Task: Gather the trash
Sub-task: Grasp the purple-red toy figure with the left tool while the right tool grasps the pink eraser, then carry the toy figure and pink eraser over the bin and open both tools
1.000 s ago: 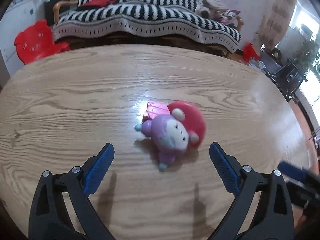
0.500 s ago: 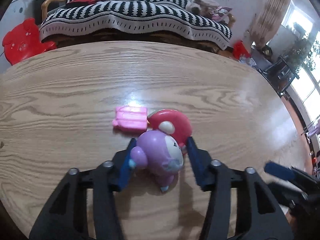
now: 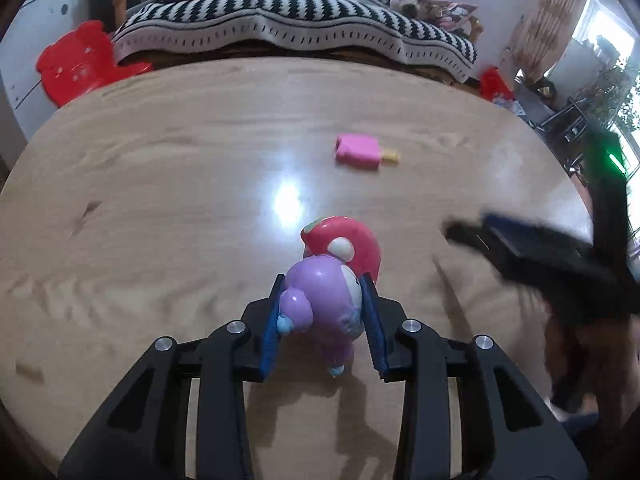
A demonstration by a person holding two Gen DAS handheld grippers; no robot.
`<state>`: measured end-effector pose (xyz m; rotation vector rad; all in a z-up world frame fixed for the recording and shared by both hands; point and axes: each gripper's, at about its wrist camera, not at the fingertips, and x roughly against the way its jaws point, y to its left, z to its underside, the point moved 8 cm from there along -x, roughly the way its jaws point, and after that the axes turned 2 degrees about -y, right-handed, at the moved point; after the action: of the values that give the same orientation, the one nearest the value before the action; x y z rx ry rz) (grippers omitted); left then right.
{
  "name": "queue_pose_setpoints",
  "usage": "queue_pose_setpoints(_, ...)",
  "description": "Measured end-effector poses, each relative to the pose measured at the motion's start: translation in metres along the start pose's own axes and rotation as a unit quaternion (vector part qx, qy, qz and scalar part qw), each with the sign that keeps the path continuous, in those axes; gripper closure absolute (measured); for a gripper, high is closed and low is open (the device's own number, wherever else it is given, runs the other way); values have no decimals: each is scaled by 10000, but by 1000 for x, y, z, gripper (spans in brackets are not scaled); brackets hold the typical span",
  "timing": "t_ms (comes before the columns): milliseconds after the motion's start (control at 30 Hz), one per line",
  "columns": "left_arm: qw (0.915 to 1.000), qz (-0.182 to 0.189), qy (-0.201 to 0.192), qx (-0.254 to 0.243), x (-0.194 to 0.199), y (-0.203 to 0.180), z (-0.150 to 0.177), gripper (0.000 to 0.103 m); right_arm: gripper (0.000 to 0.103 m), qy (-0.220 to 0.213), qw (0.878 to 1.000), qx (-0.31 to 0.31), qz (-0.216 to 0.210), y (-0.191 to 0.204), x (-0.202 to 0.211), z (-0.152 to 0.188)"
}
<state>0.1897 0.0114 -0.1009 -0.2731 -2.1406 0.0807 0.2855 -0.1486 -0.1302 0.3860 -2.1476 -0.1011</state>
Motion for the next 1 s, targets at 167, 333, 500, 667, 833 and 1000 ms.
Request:
queue_pose_setpoints(167,9998,20,-57,-177,21,4,18,68,28,78,9928,1187,116,25,-34,-28)
queue_pose_setpoints(333,9998,-111,79,-111,20,20,27,67,29,159,9824,1860,-9,42,-63,-57)
queue_pose_setpoints(500,10000,-60,62,0,21,20,18,67,62,76,9783,2058,-226,56,-68,-68)
queue_pose_setpoints(667,9999,-95,-1,-52,24,14,18,67,63,-54,9826,1839,-242,60,-55,-52)
queue_pose_setpoints(833,9997,-164,-142,-78,34,9,15,67,63,-145,9890,1466,-154,58,-17,-19)
queue_pose_setpoints(1000,9988,-299,-278,-264,46,-2,21,67,63,-176,9907,1343,-86,52,40,34)
